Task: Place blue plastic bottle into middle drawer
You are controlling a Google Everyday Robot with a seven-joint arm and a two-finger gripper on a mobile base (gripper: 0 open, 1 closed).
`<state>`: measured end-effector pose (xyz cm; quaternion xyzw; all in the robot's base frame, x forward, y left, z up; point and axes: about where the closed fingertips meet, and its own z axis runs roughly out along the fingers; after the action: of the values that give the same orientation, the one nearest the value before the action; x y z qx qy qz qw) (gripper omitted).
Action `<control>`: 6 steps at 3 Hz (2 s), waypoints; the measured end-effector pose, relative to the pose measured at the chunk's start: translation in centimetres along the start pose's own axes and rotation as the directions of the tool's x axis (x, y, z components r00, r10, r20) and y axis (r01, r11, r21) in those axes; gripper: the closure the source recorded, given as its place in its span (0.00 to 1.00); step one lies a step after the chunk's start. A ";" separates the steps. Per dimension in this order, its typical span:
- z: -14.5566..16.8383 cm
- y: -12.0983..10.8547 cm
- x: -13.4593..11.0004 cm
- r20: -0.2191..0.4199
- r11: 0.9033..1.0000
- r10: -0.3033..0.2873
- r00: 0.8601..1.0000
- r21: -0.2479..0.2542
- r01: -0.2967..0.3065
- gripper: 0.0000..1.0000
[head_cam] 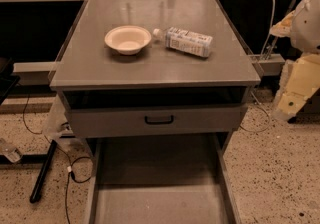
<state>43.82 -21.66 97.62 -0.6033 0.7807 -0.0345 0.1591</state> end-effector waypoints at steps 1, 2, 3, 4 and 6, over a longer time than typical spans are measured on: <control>0.0 0.0 0.0 0.001 1.000 0.000 1.000 0.002 0.000 0.00; 0.2 -2.6 -2.1 0.056 0.999 -0.026 0.998 0.025 0.025 0.00; 1.2 -5.8 -5.1 0.123 0.992 -0.095 0.988 0.095 0.084 0.00; 2.7 -9.2 -7.6 0.206 0.982 -0.146 0.968 0.148 0.117 0.00; 6.9 -13.4 -10.2 0.384 0.982 -0.165 0.909 0.151 0.114 0.00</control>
Offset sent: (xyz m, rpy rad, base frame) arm 0.0770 0.0318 0.0203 0.1044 -0.0906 0.0868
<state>60.58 -14.58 96.52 -0.6411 0.6836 0.0275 0.3477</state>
